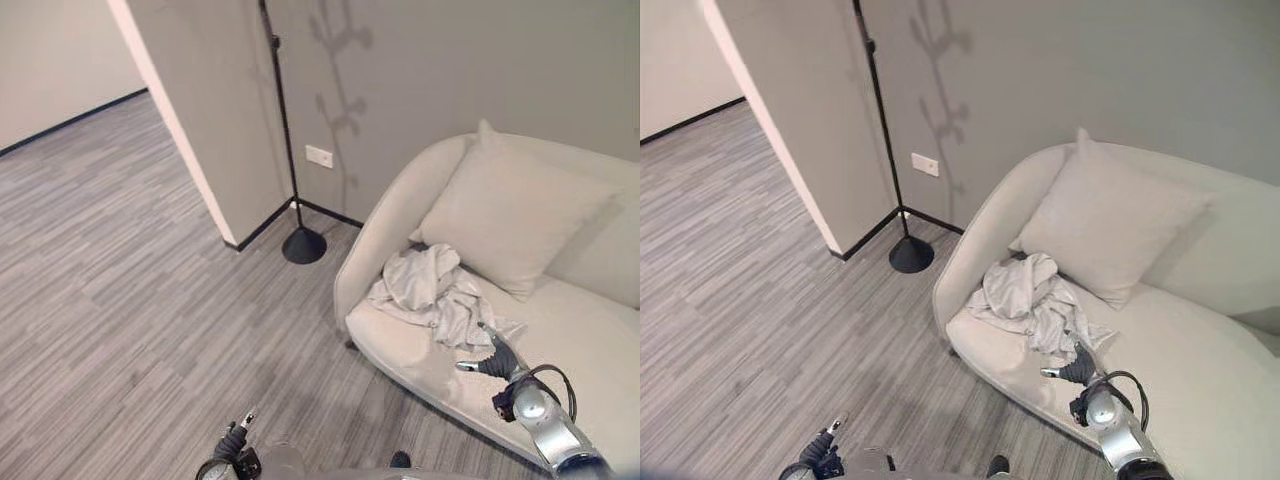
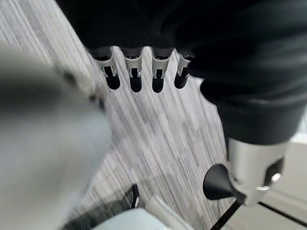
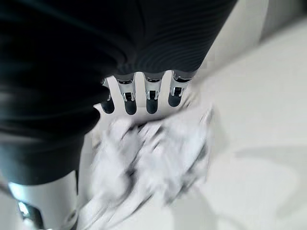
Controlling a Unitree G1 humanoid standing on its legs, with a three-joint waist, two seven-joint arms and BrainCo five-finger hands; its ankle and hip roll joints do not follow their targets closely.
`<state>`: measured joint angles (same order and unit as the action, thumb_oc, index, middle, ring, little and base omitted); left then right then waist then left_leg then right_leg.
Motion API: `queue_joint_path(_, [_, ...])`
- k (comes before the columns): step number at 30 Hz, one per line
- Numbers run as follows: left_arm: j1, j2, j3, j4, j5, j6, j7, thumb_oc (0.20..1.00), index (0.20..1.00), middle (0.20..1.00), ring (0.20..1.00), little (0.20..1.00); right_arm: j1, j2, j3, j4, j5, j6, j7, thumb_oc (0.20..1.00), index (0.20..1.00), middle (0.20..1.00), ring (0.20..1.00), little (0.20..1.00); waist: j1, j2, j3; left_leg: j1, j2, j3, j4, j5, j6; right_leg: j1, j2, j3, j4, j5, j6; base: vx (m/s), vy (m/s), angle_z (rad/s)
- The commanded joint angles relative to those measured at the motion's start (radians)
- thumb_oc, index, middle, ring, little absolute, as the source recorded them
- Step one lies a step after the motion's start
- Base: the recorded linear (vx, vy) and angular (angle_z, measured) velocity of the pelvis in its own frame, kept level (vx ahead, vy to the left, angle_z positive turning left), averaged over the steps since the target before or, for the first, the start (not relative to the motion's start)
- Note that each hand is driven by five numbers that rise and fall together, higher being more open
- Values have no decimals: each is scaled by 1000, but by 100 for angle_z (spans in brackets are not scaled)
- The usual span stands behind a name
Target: Hang the clothes on the sofa on the clothes rack.
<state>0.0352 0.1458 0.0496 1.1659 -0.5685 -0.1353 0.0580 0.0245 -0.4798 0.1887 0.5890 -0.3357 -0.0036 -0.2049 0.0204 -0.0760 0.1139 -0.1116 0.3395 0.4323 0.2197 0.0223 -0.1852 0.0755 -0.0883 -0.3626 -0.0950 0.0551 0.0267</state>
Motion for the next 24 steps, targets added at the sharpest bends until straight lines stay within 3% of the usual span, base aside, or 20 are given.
queue_joint_path(1, [-15,-13,-2,55,44,-17,27,1000,1000,1000,1000,1000,-15,-71,-1,1,-39,-20,-86,1000,1000,1000,1000,1000,4,24,-15,12,39,-2,-255,250,-13,66,-123,-55,8,-50,136,225,131,32])
queue_joint_path(2, [1,-15,17,87,42,-21,15,1000,1000,1000,1000,1000,-16,-77,-3,-6,-36,-33,-75,1000,1000,1000,1000,1000,-5,41,-30,40,49,16,-294,226,-5,68,-115,-58,8,-53,146,249,124,25])
queue_joint_path(4, [1,-16,18,88,34,-16,13,1000,1000,1000,1000,1000,-13,-80,-4,-8,-55,-32,-100,1000,1000,1000,1000,1000,-6,57,-34,43,49,11,-300,228,-10,78,-112,-64,8,-58,146,243,152,6])
queue_joint_path(5, [12,3,16,82,59,-25,24,1000,1000,1000,1000,1000,-59,-44,11,71,-57,-15,-128,1000,1000,1000,1000,1000,7,70,-52,45,3,31,-295,236,-20,89,-139,-68,8,-36,148,240,168,1])
queue_joint_path(11, [-9,51,14,76,56,-40,48,1000,1000,1000,1000,1000,-194,25,31,239,36,2,-188,1000,1000,1000,1000,1000,34,65,-46,37,-48,46,-295,217,-2,73,-187,-74,12,-15,163,165,114,4])
queue_joint_path(19, [-68,106,-96,27,70,-58,57,1000,1000,1000,1000,1000,-462,35,19,557,193,28,-321,1000,1000,1000,1000,1000,85,79,40,-128,-64,22,-196,206,4,-23,-231,-95,40,13,177,9,15,15])
queue_joint_path(24, [-68,121,-194,-85,59,-87,48,1000,1000,1000,1000,1000,-622,-81,-6,655,239,22,-415,1000,1000,1000,1000,1000,113,125,121,-253,-53,-21,-119,196,-4,-104,-237,-83,62,20,181,-17,-28,12])
